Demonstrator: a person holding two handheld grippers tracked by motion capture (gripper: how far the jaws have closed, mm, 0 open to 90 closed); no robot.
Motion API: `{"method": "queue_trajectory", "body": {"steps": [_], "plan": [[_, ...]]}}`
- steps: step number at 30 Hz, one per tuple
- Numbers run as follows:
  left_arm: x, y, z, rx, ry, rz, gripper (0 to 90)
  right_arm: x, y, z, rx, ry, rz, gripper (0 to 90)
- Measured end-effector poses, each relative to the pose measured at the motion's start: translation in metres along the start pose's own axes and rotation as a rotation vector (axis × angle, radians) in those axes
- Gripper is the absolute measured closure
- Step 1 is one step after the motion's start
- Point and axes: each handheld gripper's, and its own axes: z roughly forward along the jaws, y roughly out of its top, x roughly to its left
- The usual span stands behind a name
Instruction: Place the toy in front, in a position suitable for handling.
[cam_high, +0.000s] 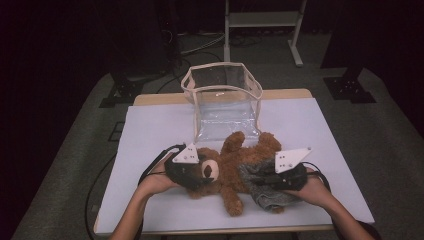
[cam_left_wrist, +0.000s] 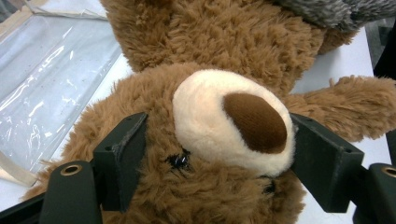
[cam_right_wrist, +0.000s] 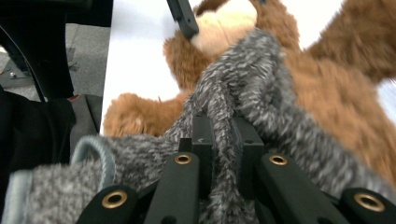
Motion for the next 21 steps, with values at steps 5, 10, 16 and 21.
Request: {"method": "queue_trajectory", "body": {"steps": [5, 10, 16, 21], "plan": [[-0.001, 0.002, 0.001, 0.004, 0.008, 0.005, 23.7, 0.005, -0.032, -0.021, 0.025, -0.050, 0.064, 81.3], [0.002, 0.003, 0.002, 0.002, 0.014, -0.018, 23.7, 0.004, -0.054, -0.042, 0.005, -0.094, 0.135, 81.3], [0.002, 0.003, 0.005, 0.000, 0.024, -0.027, 23.4, 0.003, -0.031, -0.033, -0.042, -0.083, 0.091, 81.3], [0.002, 0.003, 0.004, 0.004, 0.039, -0.027, 23.3, 0.000, -0.004, -0.008, -0.036, -0.063, 0.005, 81.3]]}}
